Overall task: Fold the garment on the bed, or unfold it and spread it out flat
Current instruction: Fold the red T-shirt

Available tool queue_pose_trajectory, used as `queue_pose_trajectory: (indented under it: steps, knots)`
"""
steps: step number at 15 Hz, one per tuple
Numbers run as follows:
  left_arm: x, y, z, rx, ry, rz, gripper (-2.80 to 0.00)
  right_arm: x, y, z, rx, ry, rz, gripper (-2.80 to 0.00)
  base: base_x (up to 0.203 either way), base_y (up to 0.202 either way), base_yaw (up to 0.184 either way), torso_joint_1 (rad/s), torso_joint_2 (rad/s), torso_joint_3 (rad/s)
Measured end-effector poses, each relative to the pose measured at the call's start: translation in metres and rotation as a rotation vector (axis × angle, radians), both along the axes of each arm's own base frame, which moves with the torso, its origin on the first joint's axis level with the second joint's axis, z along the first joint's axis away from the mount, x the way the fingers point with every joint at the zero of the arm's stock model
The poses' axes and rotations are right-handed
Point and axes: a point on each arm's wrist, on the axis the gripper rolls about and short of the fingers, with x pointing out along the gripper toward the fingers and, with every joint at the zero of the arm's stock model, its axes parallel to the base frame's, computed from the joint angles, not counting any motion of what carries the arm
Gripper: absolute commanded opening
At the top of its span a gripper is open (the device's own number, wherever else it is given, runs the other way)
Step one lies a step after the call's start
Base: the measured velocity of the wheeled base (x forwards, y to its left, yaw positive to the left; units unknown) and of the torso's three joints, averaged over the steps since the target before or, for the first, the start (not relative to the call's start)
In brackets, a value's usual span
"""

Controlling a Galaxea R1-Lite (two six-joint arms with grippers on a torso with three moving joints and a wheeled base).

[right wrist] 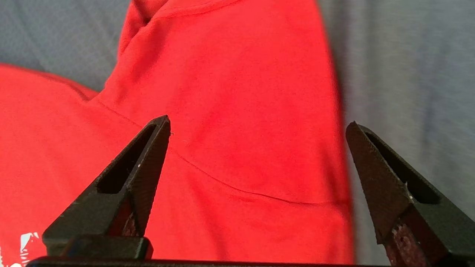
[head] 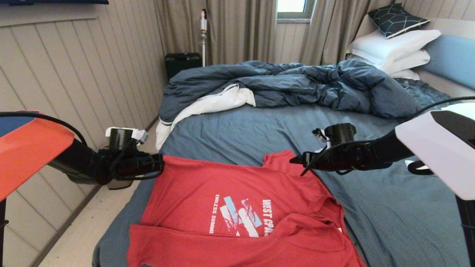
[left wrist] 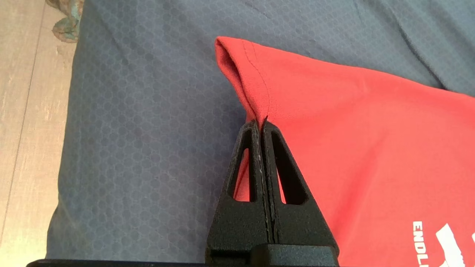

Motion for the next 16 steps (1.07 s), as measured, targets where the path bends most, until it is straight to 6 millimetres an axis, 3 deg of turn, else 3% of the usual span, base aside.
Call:
queue_pose_trajectory:
  steps: [16]
  knots:
    - [0.001, 0.0, -0.003, 0.002, 0.005, 0.0, -2.8, 0.015, 0.002, -0.025, -0.006, 0.026, -0.001, 0.0, 0.0, 0.0, 0.0, 0.0, 0.0, 0.0]
